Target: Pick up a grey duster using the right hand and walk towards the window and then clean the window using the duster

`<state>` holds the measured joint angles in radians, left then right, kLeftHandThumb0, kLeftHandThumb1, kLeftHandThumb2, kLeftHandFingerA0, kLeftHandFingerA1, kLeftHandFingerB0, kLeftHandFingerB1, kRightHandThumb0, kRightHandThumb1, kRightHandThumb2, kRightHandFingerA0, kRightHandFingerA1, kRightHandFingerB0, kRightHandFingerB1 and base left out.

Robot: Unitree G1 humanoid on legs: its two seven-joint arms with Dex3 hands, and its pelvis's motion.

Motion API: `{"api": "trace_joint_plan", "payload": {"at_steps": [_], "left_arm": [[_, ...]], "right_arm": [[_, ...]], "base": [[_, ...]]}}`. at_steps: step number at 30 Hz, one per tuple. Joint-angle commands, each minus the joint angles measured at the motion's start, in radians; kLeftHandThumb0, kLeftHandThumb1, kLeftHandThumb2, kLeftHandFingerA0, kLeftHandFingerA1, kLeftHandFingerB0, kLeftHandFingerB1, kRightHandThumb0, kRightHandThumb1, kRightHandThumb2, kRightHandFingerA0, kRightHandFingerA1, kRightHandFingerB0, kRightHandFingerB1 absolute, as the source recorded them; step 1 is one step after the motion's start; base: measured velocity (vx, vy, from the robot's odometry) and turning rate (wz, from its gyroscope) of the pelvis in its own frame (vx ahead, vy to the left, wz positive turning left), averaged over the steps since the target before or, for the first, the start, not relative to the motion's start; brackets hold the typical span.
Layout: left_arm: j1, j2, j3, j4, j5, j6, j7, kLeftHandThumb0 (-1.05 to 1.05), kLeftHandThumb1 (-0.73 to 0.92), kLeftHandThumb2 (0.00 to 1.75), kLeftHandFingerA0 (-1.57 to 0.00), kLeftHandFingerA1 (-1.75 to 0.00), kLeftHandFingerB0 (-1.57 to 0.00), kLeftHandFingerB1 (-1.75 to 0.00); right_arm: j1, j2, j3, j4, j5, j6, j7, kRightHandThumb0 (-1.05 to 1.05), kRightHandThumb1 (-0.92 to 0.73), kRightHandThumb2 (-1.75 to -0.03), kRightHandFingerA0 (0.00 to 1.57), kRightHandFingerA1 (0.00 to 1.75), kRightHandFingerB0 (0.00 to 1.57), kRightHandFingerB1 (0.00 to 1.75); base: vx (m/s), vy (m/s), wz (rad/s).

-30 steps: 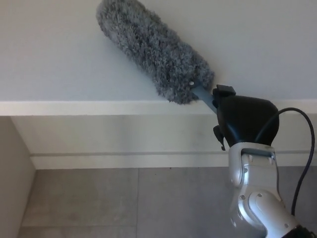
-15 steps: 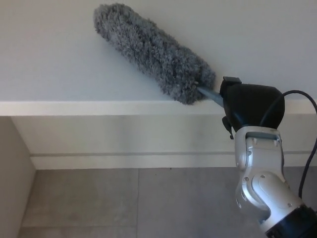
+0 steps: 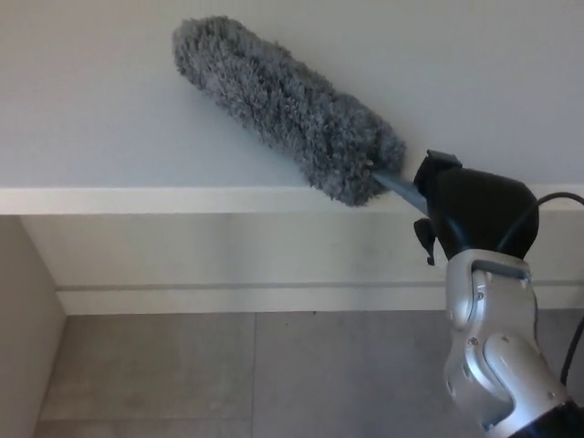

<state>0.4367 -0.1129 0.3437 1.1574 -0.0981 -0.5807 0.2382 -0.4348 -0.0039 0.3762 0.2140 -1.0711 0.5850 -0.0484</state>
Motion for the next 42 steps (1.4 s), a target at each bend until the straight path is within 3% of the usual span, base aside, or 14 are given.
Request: {"api": "trace_joint_plan", "payload": {"at_steps": [1, 10, 14, 15, 16, 20, 22, 23, 26, 27, 33, 34, 37, 42], "left_arm": [[0.003, 0.03, -0.008, -0.014, 0.013, -0.04, 0.027, -0.08, 0.55, 1.08, -1.01, -1.33, -0.93, -1.2], [0.011, 0.057, 0.004, -0.014, 0.001, -0.027, 0.025, -0.02, 0.55, 1.08, -0.99, -1.34, -0.93, -1.18], [0.013, 0.065, 0.001, -0.017, 0.005, -0.03, 0.028, -0.04, 0.58, 1.02, -1.01, -1.31, -0.94, -1.14], [0.017, 0.067, -0.005, -0.031, 0.016, -0.027, 0.042, -0.07, 0.59, 0.99, -1.01, -1.32, -0.95, -1.14], [0.018, 0.069, -0.006, -0.032, 0.018, -0.03, 0.044, -0.07, 0.59, 0.98, -1.01, -1.34, -0.96, -1.14], [0.016, 0.075, -0.008, -0.025, 0.021, -0.034, 0.046, -0.08, 0.59, 1.0, -1.04, -1.31, -0.96, -1.11], [0.014, 0.078, -0.01, -0.025, 0.022, -0.03, 0.042, -0.07, 0.59, 1.0, -1.04, -1.31, -0.96, -1.11], [0.009, 0.073, -0.002, -0.025, 0.009, -0.031, 0.031, -0.07, 0.59, 0.99, -1.03, -1.31, -0.96, -1.11], [0.0, 0.071, -0.004, -0.023, 0.008, -0.015, 0.032, -0.08, 0.6, 0.96, -1.03, -1.3, -0.96, -1.13], [0.0, 0.066, -0.001, -0.025, 0.002, -0.018, 0.025, -0.08, 0.6, 0.97, -1.01, -1.31, -0.95, -1.13], [-0.005, 0.068, -0.006, -0.014, 0.01, -0.022, 0.03, -0.06, 0.61, 0.97, -0.99, -1.34, -0.92, -1.17], [-0.008, 0.069, 0.0, -0.019, 0.001, -0.012, 0.027, -0.08, 0.62, 0.94, -0.98, -1.37, -0.9, -1.18], [-0.021, 0.087, 0.0, -0.013, 0.006, -0.003, 0.035, -0.06, 0.57, 0.98, -1.02, -1.33, -0.93, -1.14], [-0.059, 0.135, 0.018, 0.04, -0.011, -0.004, -0.013, -0.05, 0.61, 0.93, -1.01, -1.24, -0.91, -1.08]], "right_arm": [[0.061, 0.015, -0.06, 0.02, 0.148, -0.12, -0.119, -0.26, -0.77, -0.72, 0.89, 1.67, 0.67, 1.41], [0.13, 0.059, -0.189, 0.028, 0.307, -0.374, -0.346, -0.28, -0.63, -0.89, 0.87, 1.75, 0.65, 1.67], [0.164, 0.219, -0.38, -0.058, 0.583, -0.43, -0.284, -0.27, -0.57, -1.07, 1.0, 1.75, 0.83, 1.62], [0.158, 0.239, -0.404, -0.077, 0.608, -0.422, -0.272, -0.28, -0.44, -1.17, 1.25, 1.41, 1.07, 1.3], [0.157, 0.246, -0.414, -0.082, 0.621, -0.428, -0.269, -0.19, -0.4, -1.29, 0.98, 1.75, 0.85, 1.56], [0.151, 0.257, -0.436, -0.077, 0.635, -0.455, -0.259, -0.19, -0.41, -1.3, 0.98, 1.75, 0.85, 1.58], [0.146, 0.257, -0.442, -0.068, 0.631, -0.479, -0.264, -0.25, -0.45, -1.14, 1.27, 1.41, 1.08, 1.29], [0.146, 0.252, -0.443, -0.071, 0.634, -0.494, -0.257, -0.2, -0.49, -1.1, 1.01, 1.75, 0.81, 1.65], [0.146, 0.316, -0.497, -0.131, 0.743, -0.438, -0.179, -0.21, -0.42, -1.18, 1.26, 1.43, 1.11, 1.33], [0.146, 0.336, -0.51, -0.145, 0.776, -0.42, -0.164, -0.15, -0.4, -1.32, 1.0, 1.75, 0.85, 1.61], [0.188, 0.401, -0.497, -0.265, 0.911, -0.269, -0.021, -0.17, -0.36, -1.46, 1.14, 1.75, 0.89, 1.72], [0.213, 0.407, -0.483, -0.291, 0.954, -0.269, 0.023, -0.28, -0.48, -1.21, 1.37, 1.51, 1.17, 1.4], [0.232, 0.413, -0.462, -0.321, 0.997, -0.243, 0.059, -0.3, -0.56, -1.07, 1.1, 1.75, 0.89, 1.67], [0.294, 0.356, -0.342, -0.409, 0.976, -0.211, 0.124, -0.24, -0.34, -1.46, 1.15, 1.75, 0.91, 1.71]], "base": [[0.0, 0.0, 0.0], [0.0, 0.0, 0.0], [0.0, 0.0, 0.0], [0.0, 0.0, 0.0], [0.0, 0.0, 0.0], [0.0, 0.0, 0.0], [0.0, 0.0, 0.0], [0.0, 0.0, 0.0], [0.0, 0.0, 0.0], [0.0, 0.0, 0.0], [0.0, 0.0, 0.0], [0.0, 0.0, 0.0], [0.0, 0.0, 0.0], [0.0, 0.0, 0.0]]}}
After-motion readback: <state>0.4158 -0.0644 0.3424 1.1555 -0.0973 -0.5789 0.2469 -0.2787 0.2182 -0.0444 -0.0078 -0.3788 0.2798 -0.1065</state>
